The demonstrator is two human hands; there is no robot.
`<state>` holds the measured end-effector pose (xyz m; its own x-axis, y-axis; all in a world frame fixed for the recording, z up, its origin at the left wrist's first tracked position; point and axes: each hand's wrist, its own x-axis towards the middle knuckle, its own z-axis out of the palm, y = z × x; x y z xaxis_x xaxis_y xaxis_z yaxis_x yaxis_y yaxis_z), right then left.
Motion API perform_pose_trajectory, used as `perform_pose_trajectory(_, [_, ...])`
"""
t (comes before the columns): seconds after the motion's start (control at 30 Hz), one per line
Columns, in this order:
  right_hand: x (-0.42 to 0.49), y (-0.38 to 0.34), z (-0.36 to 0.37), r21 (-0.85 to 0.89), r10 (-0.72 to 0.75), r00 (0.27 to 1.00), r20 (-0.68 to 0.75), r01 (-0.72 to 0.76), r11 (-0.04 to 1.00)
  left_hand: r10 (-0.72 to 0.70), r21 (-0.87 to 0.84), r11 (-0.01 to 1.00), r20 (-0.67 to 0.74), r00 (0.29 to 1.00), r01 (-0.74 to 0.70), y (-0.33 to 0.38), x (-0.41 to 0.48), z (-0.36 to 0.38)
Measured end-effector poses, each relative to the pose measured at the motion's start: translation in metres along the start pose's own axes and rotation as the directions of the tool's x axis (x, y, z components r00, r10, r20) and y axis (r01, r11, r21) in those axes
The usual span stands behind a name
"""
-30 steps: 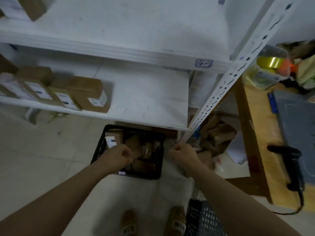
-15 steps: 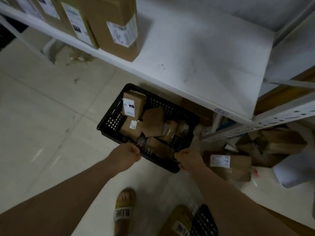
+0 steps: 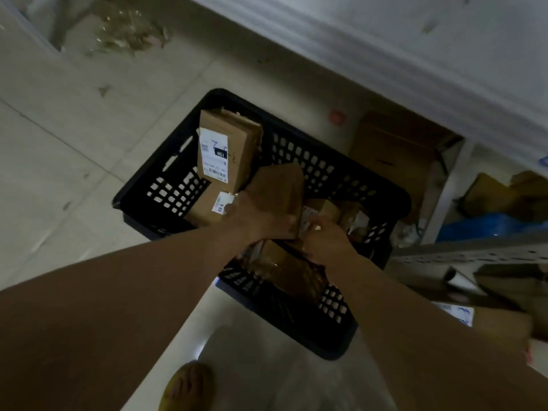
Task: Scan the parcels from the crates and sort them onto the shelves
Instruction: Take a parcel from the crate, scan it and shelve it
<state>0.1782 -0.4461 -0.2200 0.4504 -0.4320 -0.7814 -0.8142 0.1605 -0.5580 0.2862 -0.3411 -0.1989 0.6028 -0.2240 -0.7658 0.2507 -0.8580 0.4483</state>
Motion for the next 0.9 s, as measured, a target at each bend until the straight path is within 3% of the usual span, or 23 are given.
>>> perform_pose_trajectory(0.13, [0.022, 0.02, -0.004, 0.034, 0.016, 1.0, -0.022, -0.015, 0.999, -0.006, -0.048, 0.999, -0.045, 0.999, 0.004, 0.0, 0.056, 0.026])
perform_pose_trajectory(0.27, [0.027, 0.034, -0.009, 0.244, 0.093, 0.996, -0.014, -0.087, 0.966, -0.06, -0.055, 0.997, -0.047, 0.997, 0.057, -0.002, 0.073, 0.038])
perform_pose_trajectory(0.37, [0.012, 0.035, -0.018, 0.318, 0.127, 0.992, -0.007, -0.118, 0.941, -0.039, -0.213, 0.976, -0.033, 0.999, 0.031, -0.009, 0.057, 0.034])
perform_pose_trajectory(0.53, [-0.055, 0.023, -0.04, 0.413, 0.182, 0.983, -0.026, -0.155, 0.898, -0.087, -0.5, 0.846, 0.22, 0.972, 0.188, -0.006, -0.024, -0.008])
perform_pose_trajectory(0.77, [-0.179, -0.038, -0.096, 0.383, 0.134, 0.991, -0.016, -0.117, 0.916, -0.144, -0.618, 0.674, 0.428, 0.892, 0.406, 0.021, -0.169, -0.099])
perform_pose_trajectory(0.9, [-0.267, -0.085, -0.13, 0.354, 0.052, 0.998, -0.04, -0.035, 0.935, -0.088, -0.636, 0.617, 0.529, 0.844, 0.463, 0.052, -0.26, -0.14])
